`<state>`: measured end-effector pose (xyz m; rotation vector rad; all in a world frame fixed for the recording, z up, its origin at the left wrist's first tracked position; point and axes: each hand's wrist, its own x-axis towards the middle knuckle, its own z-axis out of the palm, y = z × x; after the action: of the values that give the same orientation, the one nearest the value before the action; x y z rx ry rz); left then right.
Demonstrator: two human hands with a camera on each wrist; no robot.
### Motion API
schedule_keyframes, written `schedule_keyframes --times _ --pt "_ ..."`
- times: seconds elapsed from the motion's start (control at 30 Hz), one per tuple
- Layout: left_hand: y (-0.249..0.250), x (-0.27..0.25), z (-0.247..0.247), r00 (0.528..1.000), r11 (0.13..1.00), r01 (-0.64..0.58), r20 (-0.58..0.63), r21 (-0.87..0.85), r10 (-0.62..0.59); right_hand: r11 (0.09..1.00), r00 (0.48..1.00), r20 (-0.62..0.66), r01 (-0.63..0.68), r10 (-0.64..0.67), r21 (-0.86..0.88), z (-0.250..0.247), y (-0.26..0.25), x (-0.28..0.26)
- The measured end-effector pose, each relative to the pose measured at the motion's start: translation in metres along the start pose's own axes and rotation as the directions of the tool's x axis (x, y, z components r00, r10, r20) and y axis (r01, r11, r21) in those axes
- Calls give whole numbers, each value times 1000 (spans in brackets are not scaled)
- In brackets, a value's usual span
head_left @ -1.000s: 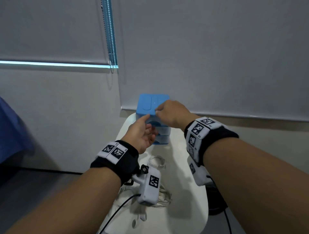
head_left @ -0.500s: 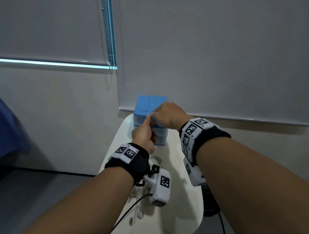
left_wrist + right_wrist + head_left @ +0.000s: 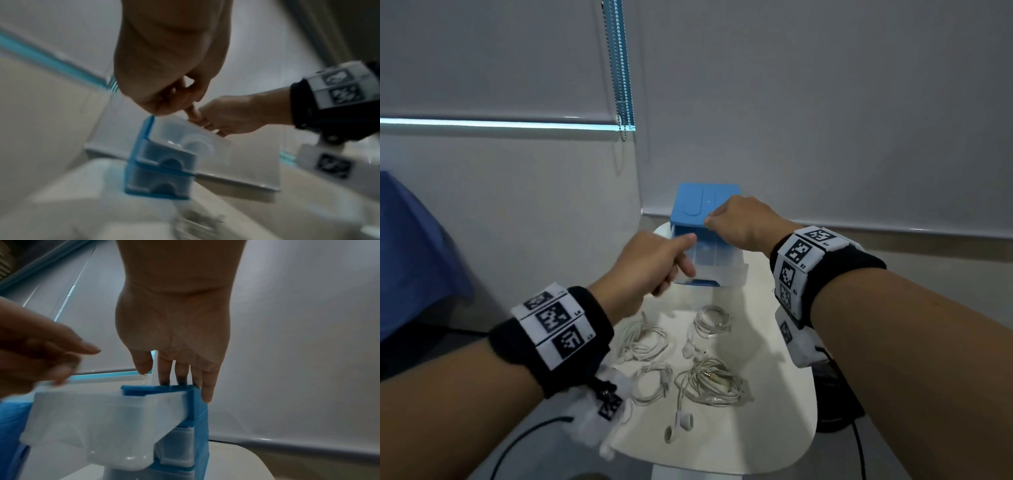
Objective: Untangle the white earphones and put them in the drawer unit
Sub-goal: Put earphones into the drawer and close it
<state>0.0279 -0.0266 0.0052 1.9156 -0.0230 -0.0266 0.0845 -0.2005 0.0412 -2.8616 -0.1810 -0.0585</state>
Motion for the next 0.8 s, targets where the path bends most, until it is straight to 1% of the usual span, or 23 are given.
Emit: schedule_keyframes --times 0.03,0.07,0.1,0.13,0.17,0.2,0.23,0.27,0.3,0.33,0.37,0.4,0.43,0.47,0.5,0.53,0.57,0.6,0.7,0.8 --pt "3 8 -6 986 981 -127 -91 147 142 1000 1000 0 0 0 -9 0 0 -1" --pt "6 17 -11 947 926 -225 -155 302 280 1000 1000 -10 -8 8 -22 0 -1 -2" --pt "7 26 -14 914 862 -272 -165 427 371 999 999 -21 -27 28 21 0 -1 -2" --pt "8 35 -16 911 806 -279 -121 521 394 996 999 -18 -49 51 80 -2 -1 -3" --pt "7 45 -15 930 758 -272 -41 593 365 988 998 -25 -50 55 147 -4 0 -5" --pt "5 54 -14 952 728 -256 37 637 303 978 998 -24 -45 51 203 -6 3 -6" --pt "2 61 -13 966 723 -242 90 647 243 962 998 -40 -27 40 270 -7 6 -7" --pt "0 64 -12 968 733 -245 123 634 216 948 997 -75 -5 30 318 -7 12 -9" --pt "-2 66 -11 967 755 -253 136 605 216 919 988 -142 1 59 395 -5 21 -11" --pt "-4 66 -11 968 782 -250 125 570 218 879 967 -215 -19 138 477 0 32 -13" --pt "-5 65 -11 971 815 -238 110 529 213 844 932 -279 -52 233 533 7 44 -14" --pt "-6 63 -11 975 840 -222 101 494 198 824 904 -283 -117 320 555 16 57 -17" --pt "-6 62 -11 977 857 -213 96 470 191 822 913 -214 -187 348 537 27 66 -20" --pt "-6 62 -10 977 861 -212 97 461 189 830 944 -67 -250 324 499 39 71 -25" --pt "-5 62 -10 977 863 -213 100 458 189 843 956 92 -288 277 454 51 72 -30" --pt "-4 62 -10 977 867 -212 103 451 185 854 948 214 -308 236 420 63 70 -36" --pt "-2 63 -10 977 868 -211 108 449 182 859 942 271 -300 198 415 73 66 -40" --pt "-1 65 -11 977 864 -211 113 456 179 863 947 274 -276 168 424 82 62 -41" --pt "1 65 -11 978 859 -208 130 467 166 880 979 170 -175 110 441 102 51 -38" --pt "2 63 -11 977 862 -211 132 460 168 899 985 168 -100 30 427 111 45 -37"
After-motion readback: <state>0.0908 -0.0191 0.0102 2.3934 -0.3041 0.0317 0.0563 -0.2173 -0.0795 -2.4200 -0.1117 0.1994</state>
